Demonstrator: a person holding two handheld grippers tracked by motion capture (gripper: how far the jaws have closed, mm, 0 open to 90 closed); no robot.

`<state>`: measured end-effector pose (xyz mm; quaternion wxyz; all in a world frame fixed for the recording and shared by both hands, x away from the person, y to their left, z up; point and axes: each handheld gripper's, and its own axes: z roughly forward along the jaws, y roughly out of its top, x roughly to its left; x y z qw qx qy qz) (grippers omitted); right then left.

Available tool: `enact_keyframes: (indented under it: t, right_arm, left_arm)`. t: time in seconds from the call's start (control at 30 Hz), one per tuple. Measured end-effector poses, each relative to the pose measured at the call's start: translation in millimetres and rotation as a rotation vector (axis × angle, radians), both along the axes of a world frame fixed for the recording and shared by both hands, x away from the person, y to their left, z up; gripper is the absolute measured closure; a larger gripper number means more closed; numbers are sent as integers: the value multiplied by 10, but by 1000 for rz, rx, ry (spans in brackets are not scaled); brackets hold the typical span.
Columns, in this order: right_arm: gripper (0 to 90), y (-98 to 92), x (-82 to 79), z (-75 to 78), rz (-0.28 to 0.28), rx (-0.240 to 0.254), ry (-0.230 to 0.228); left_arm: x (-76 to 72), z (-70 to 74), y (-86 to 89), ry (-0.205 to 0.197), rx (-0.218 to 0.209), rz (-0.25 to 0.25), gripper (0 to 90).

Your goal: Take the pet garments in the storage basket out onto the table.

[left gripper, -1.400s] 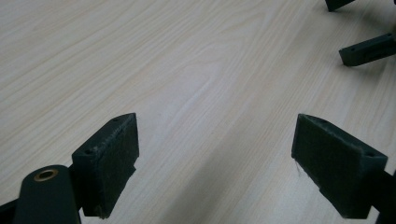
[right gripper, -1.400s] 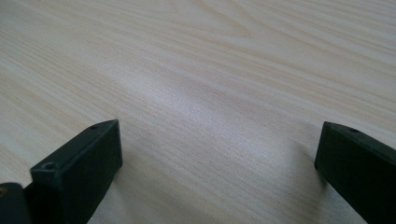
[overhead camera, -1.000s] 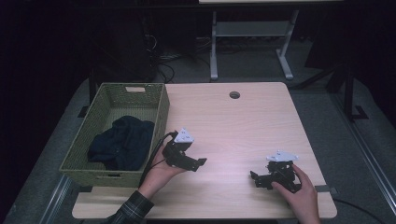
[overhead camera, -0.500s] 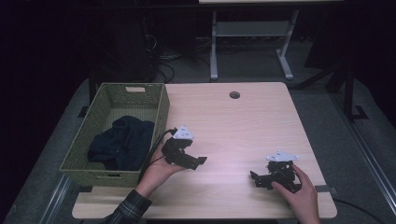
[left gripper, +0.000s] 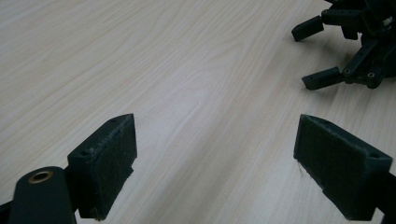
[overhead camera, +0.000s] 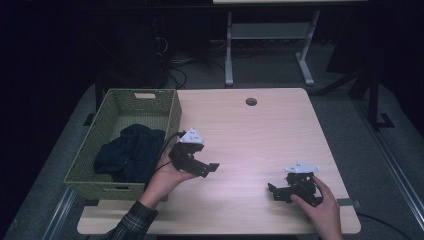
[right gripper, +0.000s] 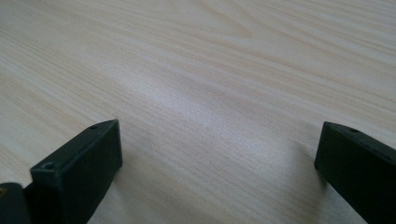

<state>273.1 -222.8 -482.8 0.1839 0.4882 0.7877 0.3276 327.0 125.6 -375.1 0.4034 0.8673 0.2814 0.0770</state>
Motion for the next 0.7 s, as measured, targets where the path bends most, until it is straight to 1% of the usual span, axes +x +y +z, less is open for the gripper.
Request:
enact_keyframes:
  t: [0.03, 0.07, 0.1, 0.2, 0.23, 0.3, 0.33, 0.37, 0.4, 0.53, 0.57, 0.63, 0.7]
  right_arm:
    - [4, 0, 0, 0, 0, 0, 0]
    - [4, 0, 0, 0, 0, 0, 0]
    - [4, 0, 0, 0, 0, 0, 0]
    - [4, 0, 0, 0, 1, 0, 0]
    - [4, 0, 0, 0, 0, 0, 0]
    - [4, -1, 0, 0, 1, 0, -1]
    - [4, 0, 0, 0, 0, 0, 0]
    - [4, 0, 0, 0, 0, 0, 0]
    - [4, -1, 0, 0, 0, -1, -1]
    - [4, -3, 3, -1, 2, -3, -4]
    - [4, -3, 3, -1, 3, -3, -4]
    - [4, -2, 3, -1, 3, -2, -4]
    - [4, -2, 3, -1, 3, -2, -4]
  left_arm:
    - [2, 15, 5, -3, -6, 8, 126]
    - [8, 34, 19, -10, -3, 7, 126]
    - [9, 46, 25, -7, -9, 8, 125]
    - [31, 90, 51, -15, 3, -10, 124]
    - [32, 97, 54, -12, -3, -7, 124]
    - [44, 116, 66, -14, 4, -14, 125]
    - [45, 123, 68, -8, -2, -13, 129]
    - [56, 132, 74, -14, 0, -16, 129]
    - [56, 141, 74, -9, -4, -12, 130]
    - [84, 177, 96, -13, 5, -23, 132]
    - [87, 183, 97, -15, -7, -18, 132]
    - [93, 200, 124, -16, -1, -21, 133]
    - [96, 205, 150, -16, -11, -11, 134]
